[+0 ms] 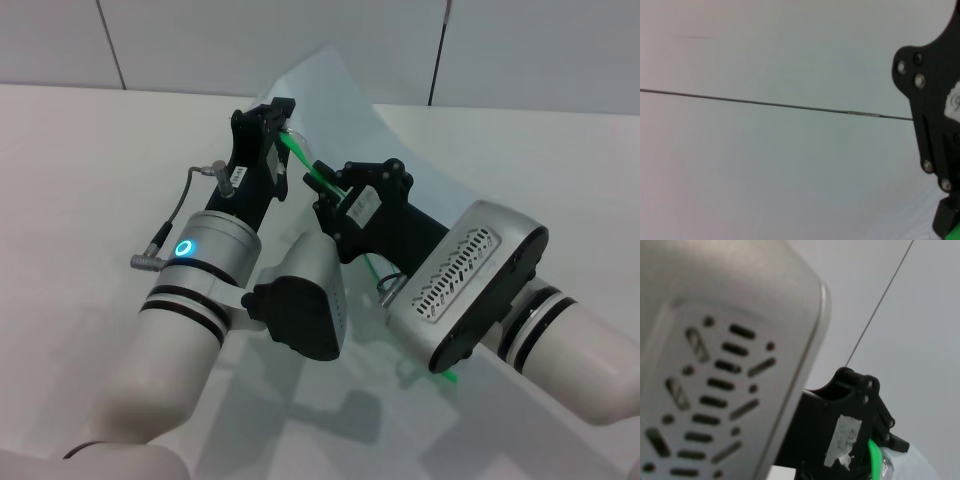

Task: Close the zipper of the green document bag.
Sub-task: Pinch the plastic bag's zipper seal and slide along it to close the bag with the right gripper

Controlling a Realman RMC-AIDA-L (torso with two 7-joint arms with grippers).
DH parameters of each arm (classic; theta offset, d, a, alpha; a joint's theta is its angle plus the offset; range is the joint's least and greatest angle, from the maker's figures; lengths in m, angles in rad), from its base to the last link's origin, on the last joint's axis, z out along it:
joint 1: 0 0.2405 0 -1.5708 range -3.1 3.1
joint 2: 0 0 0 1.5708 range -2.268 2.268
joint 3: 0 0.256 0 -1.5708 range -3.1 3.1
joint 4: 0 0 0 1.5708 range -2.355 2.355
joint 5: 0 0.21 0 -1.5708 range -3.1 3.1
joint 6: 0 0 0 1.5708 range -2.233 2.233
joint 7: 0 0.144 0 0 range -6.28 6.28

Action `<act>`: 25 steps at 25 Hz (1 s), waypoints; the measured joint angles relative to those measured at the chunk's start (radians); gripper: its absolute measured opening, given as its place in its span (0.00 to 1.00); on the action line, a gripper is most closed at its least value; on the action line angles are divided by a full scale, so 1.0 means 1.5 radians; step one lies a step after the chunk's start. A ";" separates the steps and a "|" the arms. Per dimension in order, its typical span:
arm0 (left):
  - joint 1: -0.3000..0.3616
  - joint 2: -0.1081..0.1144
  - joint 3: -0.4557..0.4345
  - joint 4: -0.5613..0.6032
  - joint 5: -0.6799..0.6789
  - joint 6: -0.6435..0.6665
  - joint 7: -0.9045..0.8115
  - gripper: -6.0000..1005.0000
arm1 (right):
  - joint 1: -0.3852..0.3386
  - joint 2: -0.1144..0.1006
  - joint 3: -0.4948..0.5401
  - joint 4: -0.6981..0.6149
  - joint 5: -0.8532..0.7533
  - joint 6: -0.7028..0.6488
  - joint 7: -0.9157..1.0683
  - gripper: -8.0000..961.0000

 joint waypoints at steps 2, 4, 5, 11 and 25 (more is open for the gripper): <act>0.000 0.000 0.000 0.000 0.000 -0.001 -0.002 0.06 | -0.001 0.000 0.001 0.000 0.000 0.000 0.000 0.09; 0.000 0.000 0.000 0.000 0.001 -0.002 -0.005 0.06 | -0.001 0.000 0.001 0.000 0.001 0.000 0.000 0.09; 0.000 0.000 0.000 0.000 0.002 -0.002 -0.007 0.06 | -0.001 0.000 0.001 0.000 0.002 0.000 0.000 0.09; 0.000 0.001 -0.001 0.000 0.005 -0.014 -0.015 0.06 | -0.001 0.000 0.002 0.006 0.004 0.000 0.000 0.09; 0.003 0.001 -0.005 0.000 0.005 -0.023 -0.028 0.06 | -0.005 0.000 0.004 0.031 0.021 0.000 0.005 0.09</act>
